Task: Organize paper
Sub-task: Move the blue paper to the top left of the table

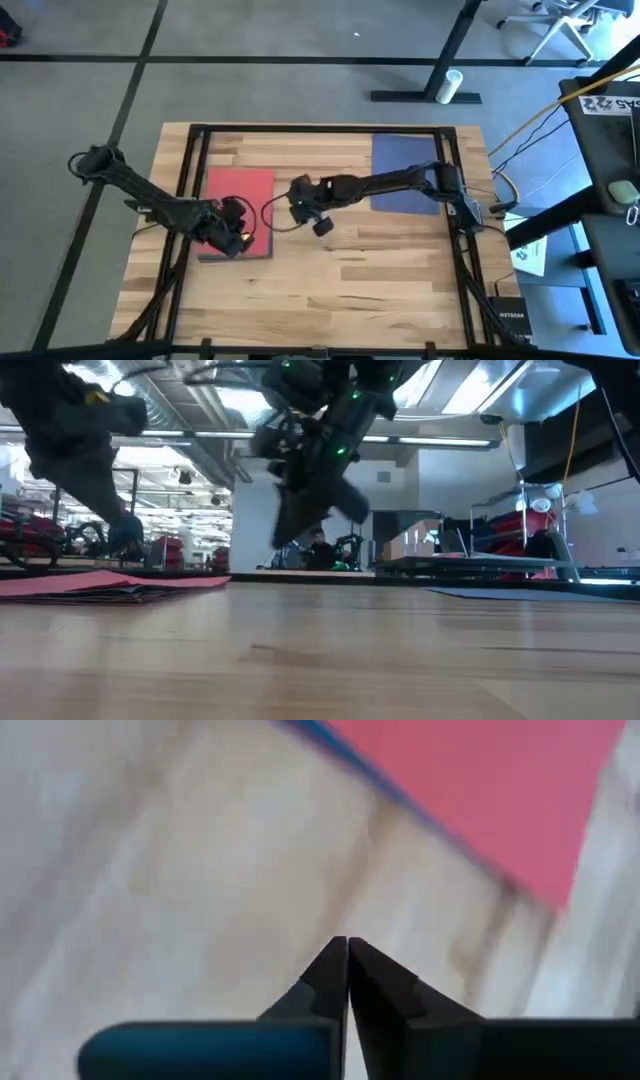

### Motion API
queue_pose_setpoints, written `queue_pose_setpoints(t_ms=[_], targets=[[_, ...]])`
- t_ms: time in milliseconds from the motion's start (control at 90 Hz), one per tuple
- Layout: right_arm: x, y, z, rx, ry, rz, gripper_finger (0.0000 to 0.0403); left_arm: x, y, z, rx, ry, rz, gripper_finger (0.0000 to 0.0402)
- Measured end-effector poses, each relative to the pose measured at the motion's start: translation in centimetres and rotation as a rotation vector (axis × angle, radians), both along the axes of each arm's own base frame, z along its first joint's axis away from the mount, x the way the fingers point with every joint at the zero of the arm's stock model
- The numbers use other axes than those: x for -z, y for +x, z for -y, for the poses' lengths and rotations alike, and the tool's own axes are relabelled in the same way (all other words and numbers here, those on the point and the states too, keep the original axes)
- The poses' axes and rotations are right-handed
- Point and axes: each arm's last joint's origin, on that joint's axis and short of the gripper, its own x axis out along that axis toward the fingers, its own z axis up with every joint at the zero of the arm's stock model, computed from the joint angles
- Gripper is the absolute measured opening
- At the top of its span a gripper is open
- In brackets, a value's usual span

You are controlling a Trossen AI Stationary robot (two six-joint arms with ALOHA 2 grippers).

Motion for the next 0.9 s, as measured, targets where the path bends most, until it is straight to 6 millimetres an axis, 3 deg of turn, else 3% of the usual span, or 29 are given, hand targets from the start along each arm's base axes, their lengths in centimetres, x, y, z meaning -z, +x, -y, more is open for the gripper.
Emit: queue_pose_setpoints(t_ms=[289,456,678,900], targets=[[-3.9,-4.0,4.0,0.36,0.044,-0.037,0.0,2.0,2.1,-3.1,-0.2,-0.039,-0.083,0.0],[-5.8,-7.6,5.9,0.489,0.077,0.016,0.0,2.4,2.8,-4.7,-0.235,-0.05,-0.087,0.0],[-6.5,-13.1,6.7,0.638,0.127,0.168,0.0,2.4,2.8,-6.8,-0.277,-0.035,-0.121,0.0],[-4.9,-17.2,6.1,0.753,0.132,0.218,0.0,3.2,3.0,-7.9,-0.247,-0.065,-0.203,0.0]])
